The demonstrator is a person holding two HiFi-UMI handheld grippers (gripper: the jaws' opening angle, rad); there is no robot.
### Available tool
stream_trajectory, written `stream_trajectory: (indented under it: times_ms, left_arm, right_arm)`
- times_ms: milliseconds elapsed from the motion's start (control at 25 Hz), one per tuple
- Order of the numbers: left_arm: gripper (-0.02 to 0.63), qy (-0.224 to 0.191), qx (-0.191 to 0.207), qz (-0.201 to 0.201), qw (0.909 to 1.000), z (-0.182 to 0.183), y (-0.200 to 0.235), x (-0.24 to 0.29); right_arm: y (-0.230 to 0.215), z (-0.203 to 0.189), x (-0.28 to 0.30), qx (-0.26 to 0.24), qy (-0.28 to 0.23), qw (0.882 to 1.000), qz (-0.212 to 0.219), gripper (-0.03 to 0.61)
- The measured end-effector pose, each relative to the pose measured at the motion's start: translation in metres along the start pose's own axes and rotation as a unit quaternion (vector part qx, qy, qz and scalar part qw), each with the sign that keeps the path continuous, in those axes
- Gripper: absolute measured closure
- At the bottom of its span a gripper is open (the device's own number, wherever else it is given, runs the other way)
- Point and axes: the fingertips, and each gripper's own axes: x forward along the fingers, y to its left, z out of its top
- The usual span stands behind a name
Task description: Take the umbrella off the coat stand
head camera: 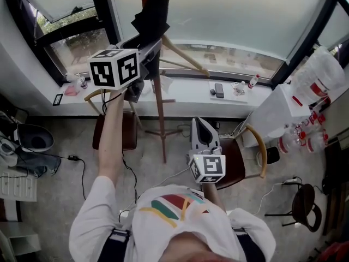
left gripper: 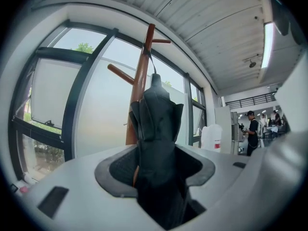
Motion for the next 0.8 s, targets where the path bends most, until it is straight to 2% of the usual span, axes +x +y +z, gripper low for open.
stream_trajectory:
  times_ms: [120,440,800]
  left_arm:
    - [0.383,-0.022,0.018,0.026,0.9992,0.011,0.005,-0.01]
    - [0.385,-0.047,0.044,0.054,0.9964,0.028,0.004,-0.023]
    - [0.385,-0.073,0.041,0.053,0.9951,0.046,0.0,-0.036]
  right_arm:
    - [0.001,0.0,-0.001,0.0,-0.001,1.0,0.0,0.578]
    - [0.001,0.002,-0.005,-0.004,-0.004,1.0,0.004,0.578]
    - [0.001,0.01,-0.013,-0.006,-0.014,1.0,0.0,0.578]
